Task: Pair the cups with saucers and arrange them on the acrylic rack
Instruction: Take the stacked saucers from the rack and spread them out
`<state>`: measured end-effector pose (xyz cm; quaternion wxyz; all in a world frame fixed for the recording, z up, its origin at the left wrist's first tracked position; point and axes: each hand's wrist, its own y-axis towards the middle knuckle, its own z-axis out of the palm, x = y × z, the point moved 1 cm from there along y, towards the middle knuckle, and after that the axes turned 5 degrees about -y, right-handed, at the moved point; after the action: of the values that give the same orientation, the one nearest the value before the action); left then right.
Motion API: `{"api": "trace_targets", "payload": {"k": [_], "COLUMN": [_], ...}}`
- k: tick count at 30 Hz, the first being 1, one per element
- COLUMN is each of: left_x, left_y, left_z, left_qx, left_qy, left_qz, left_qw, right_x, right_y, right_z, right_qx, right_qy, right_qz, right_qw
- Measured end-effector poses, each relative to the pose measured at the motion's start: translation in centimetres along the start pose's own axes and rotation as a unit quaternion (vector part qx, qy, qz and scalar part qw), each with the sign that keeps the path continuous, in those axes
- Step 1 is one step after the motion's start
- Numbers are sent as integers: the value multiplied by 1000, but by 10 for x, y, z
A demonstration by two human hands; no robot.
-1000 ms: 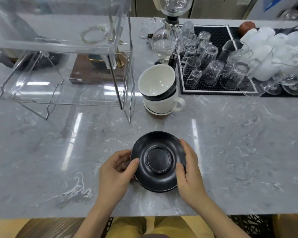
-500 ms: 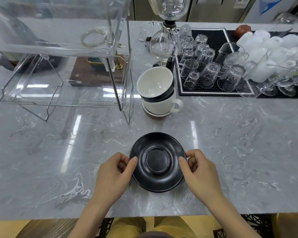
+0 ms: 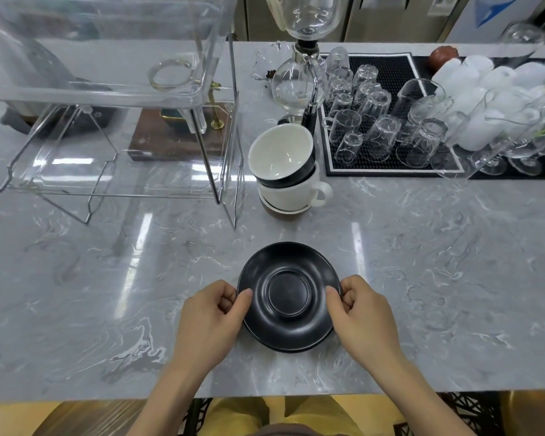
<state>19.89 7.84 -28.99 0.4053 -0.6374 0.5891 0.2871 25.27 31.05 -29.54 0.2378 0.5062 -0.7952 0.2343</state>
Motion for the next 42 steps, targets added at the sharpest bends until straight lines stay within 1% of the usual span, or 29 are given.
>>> {"api": "trace_targets", "payload": {"k": [5,9,15,19,21,26,34,42], "left_x": [-17,-40,-64,-80,-86,-102,-116,-114], "left_y": [-4,-4,-6,-8,-8,-10,-13,-16], "left_z": [8,26,63,92,102,125,143,152], "left_qx": [5,25,53,71,91,123,166,212], "left_qy": [-14,-49,-60,-22,-11,56,124,171], "left_qz": [17,20,18,44,44,73,66,54], "left_qw": [1000,998,997,996,995,988,976,961], "right_x": [-7,-20,-49,-75,-85,-110,-139,-149], "right_y": [2,4,2,1,1,2,3,4], "right_z": [-15,-39,-69,-91,-99,-117,-121,-119], "right_qx": [-35,-74,-105,-114,-114,-108,-88,-63], "right_qy": [72,131,168,167,161,135,101,74], "right_qz": [20,27,42,54,54,65,68,73], "right_qw": [997,988,979,978,979,983,989,993]}}
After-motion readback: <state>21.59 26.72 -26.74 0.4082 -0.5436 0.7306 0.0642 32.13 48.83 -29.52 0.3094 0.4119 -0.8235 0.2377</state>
